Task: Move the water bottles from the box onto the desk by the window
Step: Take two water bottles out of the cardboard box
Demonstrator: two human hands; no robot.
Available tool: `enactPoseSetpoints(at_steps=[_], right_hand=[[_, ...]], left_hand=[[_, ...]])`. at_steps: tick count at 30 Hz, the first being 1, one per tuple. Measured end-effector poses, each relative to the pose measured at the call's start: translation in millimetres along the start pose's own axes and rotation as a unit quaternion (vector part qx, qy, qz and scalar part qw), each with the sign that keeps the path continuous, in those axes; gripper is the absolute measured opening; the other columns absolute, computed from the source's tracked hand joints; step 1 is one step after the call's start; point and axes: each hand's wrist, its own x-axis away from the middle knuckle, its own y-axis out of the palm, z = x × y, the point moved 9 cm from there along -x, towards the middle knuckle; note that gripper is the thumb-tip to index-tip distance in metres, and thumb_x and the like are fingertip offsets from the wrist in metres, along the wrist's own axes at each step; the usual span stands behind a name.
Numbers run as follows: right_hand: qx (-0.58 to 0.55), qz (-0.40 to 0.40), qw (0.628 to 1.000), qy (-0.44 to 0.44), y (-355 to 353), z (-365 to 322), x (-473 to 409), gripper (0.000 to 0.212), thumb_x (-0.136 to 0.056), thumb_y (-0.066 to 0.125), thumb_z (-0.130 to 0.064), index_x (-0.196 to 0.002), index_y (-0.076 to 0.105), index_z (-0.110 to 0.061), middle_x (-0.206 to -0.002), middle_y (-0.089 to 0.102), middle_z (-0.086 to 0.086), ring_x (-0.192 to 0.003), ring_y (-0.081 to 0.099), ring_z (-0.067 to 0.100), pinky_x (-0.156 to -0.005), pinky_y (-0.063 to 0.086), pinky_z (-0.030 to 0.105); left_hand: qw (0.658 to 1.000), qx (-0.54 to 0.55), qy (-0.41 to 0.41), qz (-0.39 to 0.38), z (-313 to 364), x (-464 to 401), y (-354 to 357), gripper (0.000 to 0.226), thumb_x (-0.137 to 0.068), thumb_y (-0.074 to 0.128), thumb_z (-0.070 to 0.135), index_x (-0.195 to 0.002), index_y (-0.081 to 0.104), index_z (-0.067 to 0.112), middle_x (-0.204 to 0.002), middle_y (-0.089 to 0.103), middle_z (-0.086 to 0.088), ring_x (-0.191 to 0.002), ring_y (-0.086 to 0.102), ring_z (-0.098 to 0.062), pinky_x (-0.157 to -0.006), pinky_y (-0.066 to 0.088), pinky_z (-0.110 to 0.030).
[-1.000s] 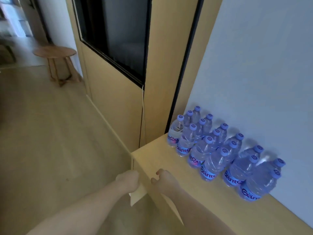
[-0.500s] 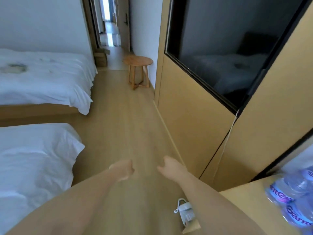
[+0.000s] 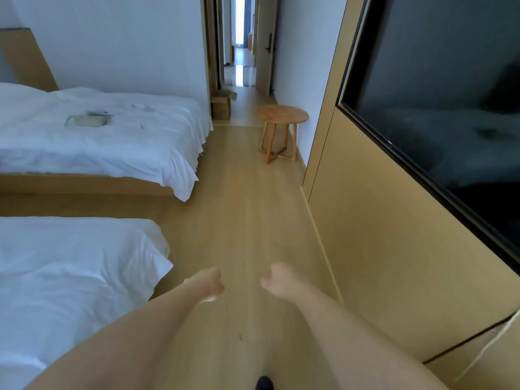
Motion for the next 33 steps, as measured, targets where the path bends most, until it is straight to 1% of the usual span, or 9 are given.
enactPoseSetpoints(at_steps=[5,9,15,18,21,25,27,30,33], right_hand=[[0.013,-0.001,1.0,-0.015,-59,5,-99,0.046,-0.096,0.053,-0.04,-0.122,0.058,-0.003,-0.126,0.06,0.018,-0.117,0.057,0.034,-0.096,0.048,0.035],[0.014,0.005,1.0,-0.017,-114,9,-170,0.046,-0.095,0.053,-0.041,-0.122,0.058,-0.005,-0.126,0.059,0.016,-0.117,0.056,0.034,-0.098,0.048,0.039],[0.051,-0.018,0.998,-0.041,-158,-8,-259,0.04,-0.097,0.052,-0.036,-0.119,0.059,-0.003,-0.125,0.059,0.016,-0.118,0.055,0.034,-0.097,0.047,0.04],[0.06,-0.023,0.997,-0.05,-179,-21,-310,0.041,-0.097,0.051,-0.036,-0.118,0.06,-0.002,-0.122,0.06,0.017,-0.116,0.056,0.035,-0.093,0.047,0.038],[0.072,-0.023,0.996,-0.055,-207,-40,-368,0.042,-0.099,0.048,-0.035,-0.122,0.058,-0.001,-0.116,0.058,0.015,-0.118,0.055,0.034,-0.088,0.045,0.036],[0.086,-0.011,0.995,-0.046,-254,-70,-455,0.045,-0.1,0.046,-0.038,-0.127,0.056,-0.004,-0.132,0.055,0.014,-0.121,0.053,0.033,-0.097,0.046,0.04],[0.101,-0.005,0.994,-0.038,-281,-85,-496,0.045,-0.1,0.045,-0.039,-0.13,0.054,-0.006,-0.136,0.052,0.014,-0.125,0.05,0.032,-0.101,0.044,0.042],[0.107,0.023,0.993,-0.034,-326,-105,-555,0.043,-0.099,0.045,-0.039,-0.13,0.053,-0.01,-0.134,0.052,0.012,-0.123,0.051,0.031,-0.098,0.043,0.04],[0.117,0.024,0.992,-0.027,-357,-118,-607,0.043,-0.099,0.046,-0.04,-0.129,0.053,-0.011,-0.133,0.053,0.01,-0.122,0.052,0.03,-0.096,0.044,0.038]], left_hand=[[1.0,0.002,-0.015,0.022,27,-87,-61,0.032,-0.093,0.037,0.019,-0.119,0.056,0.013,-0.12,0.061,-0.008,-0.106,0.06,-0.025,-0.09,0.049,-0.032],[0.999,-0.024,-0.021,0.041,52,-149,-108,0.034,-0.094,0.035,0.018,-0.122,0.056,0.015,-0.121,0.06,-0.005,-0.109,0.059,-0.024,-0.087,0.046,-0.031],[0.998,-0.045,-0.048,0.008,56,-245,-149,0.035,-0.094,0.036,0.018,-0.123,0.055,0.014,-0.122,0.06,-0.006,-0.11,0.059,-0.024,-0.086,0.046,-0.031],[0.999,-0.02,-0.034,-0.018,64,-305,-169,0.034,-0.095,0.041,0.018,-0.124,0.055,0.008,-0.121,0.061,-0.01,-0.107,0.06,-0.025,-0.087,0.048,-0.031],[1.0,-0.008,-0.007,-0.019,73,-374,-203,0.033,-0.095,0.042,0.019,-0.123,0.055,0.007,-0.121,0.061,-0.011,-0.102,0.059,-0.025,-0.083,0.046,-0.029],[1.0,0.007,0.004,-0.007,72,-466,-266,0.031,-0.094,0.041,0.016,-0.12,0.055,0.007,-0.111,0.061,-0.009,-0.087,0.053,-0.023,-0.076,0.043,-0.028],[1.0,0.008,0.005,-0.008,69,-507,-300,0.031,-0.094,0.041,0.016,-0.12,0.055,0.006,-0.107,0.06,-0.008,-0.086,0.053,-0.022,-0.075,0.043,-0.027],[1.0,0.007,0.01,0.001,68,-563,-350,0.03,-0.094,0.039,0.014,-0.118,0.055,0.007,-0.104,0.058,-0.007,-0.084,0.053,-0.021,-0.072,0.042,-0.026],[1.0,0.0,0.018,0.002,71,-609,-386,0.03,-0.094,0.038,0.014,-0.117,0.055,0.008,-0.101,0.057,-0.005,-0.085,0.053,-0.021,-0.072,0.042,-0.026]])
